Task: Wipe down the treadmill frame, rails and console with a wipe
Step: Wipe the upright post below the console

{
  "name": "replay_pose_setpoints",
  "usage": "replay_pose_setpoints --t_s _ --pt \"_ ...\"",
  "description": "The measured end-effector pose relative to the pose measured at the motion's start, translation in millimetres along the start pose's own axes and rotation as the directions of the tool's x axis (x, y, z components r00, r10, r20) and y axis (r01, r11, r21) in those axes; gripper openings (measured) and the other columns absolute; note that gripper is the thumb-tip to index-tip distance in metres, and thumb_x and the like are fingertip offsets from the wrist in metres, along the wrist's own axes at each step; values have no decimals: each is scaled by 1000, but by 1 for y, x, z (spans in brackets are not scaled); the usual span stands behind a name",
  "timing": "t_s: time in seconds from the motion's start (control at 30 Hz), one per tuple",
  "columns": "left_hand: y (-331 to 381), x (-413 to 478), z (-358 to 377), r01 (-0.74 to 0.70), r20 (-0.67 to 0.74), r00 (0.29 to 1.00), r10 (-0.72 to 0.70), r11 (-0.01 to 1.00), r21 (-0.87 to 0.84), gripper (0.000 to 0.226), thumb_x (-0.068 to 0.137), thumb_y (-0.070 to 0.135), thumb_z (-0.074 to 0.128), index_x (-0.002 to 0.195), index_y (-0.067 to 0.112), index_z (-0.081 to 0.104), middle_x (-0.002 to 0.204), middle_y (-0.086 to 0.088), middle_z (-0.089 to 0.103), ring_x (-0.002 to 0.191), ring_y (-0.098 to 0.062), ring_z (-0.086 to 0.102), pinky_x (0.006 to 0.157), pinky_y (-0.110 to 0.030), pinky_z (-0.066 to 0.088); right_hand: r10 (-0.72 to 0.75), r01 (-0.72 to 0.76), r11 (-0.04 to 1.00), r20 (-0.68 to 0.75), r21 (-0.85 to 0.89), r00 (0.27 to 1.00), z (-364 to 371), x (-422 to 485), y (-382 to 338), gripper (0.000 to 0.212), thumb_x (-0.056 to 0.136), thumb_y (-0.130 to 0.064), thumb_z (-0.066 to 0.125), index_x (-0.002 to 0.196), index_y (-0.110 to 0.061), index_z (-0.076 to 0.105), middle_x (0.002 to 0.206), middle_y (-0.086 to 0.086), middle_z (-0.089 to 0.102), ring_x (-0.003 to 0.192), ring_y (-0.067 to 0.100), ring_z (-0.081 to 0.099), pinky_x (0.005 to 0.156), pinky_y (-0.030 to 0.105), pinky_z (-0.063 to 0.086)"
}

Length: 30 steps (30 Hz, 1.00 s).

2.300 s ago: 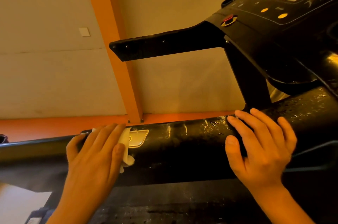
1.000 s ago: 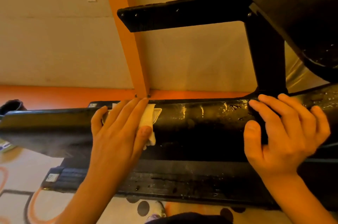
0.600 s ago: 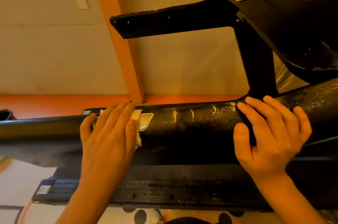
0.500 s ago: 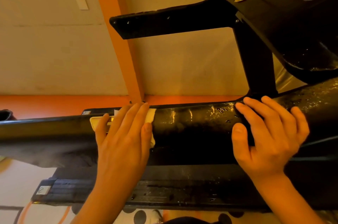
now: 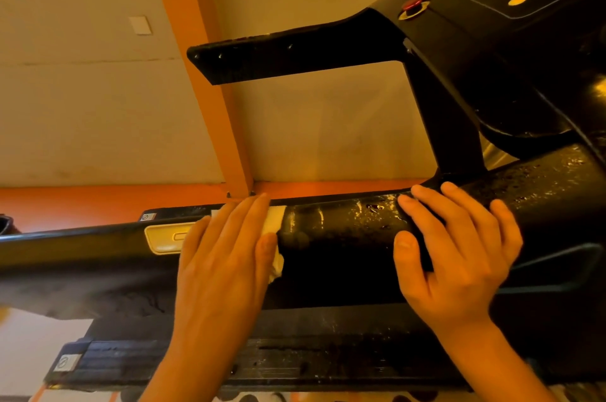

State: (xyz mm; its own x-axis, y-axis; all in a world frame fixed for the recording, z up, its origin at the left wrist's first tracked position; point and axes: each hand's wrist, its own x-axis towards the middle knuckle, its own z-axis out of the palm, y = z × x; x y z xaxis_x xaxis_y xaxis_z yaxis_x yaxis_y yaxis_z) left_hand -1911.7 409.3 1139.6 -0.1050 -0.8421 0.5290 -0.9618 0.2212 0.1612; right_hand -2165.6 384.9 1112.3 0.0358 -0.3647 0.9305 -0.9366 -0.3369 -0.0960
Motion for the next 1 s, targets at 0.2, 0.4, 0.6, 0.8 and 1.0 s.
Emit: replay_pose_setpoints --t_s 0.2,0.4,0.6,0.8,1.0 --pt "35 8 8 -15 10 1000 15 1000 13 58 110 40 16 140 13 58 138 -8 62 130 -29 55 112 -41 27 -14 14 1000 6 -4 1000 -1 -1 2 34 99 -30 51 116 -14 76 128 1 67 126 25 59 114 51 29" --pt "1 3 0 7 58 998 -10 999 51 56 111 42 13 136 21 59 133 -2 65 130 -24 55 117 -44 22 -21 21 1000 20 2 1000 -2 -1 3 34 99 -29 51 115 -13 77 128 3 68 127 26 59 114 50 29" --pt "36 11 6 -4 26 1000 3 999 37 62 111 40 10 134 16 62 131 -4 65 127 -27 58 113 -42 27 -4 4 1000 5 16 1000 -2 0 0 33 98 -29 51 115 -14 76 128 1 67 126 25 59 114 51 29" --pt "12 12 0 -1 44 999 -1 999 53 55 111 40 13 132 21 61 124 1 67 120 -22 60 110 -46 29 -11 11 1000 9 21 1000 -2 0 1 33 98 -29 51 115 -14 76 129 0 66 126 25 58 114 51 29" --pt "43 18 6 -83 8 997 83 994 66 59 110 40 13 131 16 62 125 -2 66 117 -26 60 106 -44 31 -3 3 1000 8 5 1000 -1 0 1 33 97 -29 52 114 -15 77 128 1 68 126 24 59 113 51 30"
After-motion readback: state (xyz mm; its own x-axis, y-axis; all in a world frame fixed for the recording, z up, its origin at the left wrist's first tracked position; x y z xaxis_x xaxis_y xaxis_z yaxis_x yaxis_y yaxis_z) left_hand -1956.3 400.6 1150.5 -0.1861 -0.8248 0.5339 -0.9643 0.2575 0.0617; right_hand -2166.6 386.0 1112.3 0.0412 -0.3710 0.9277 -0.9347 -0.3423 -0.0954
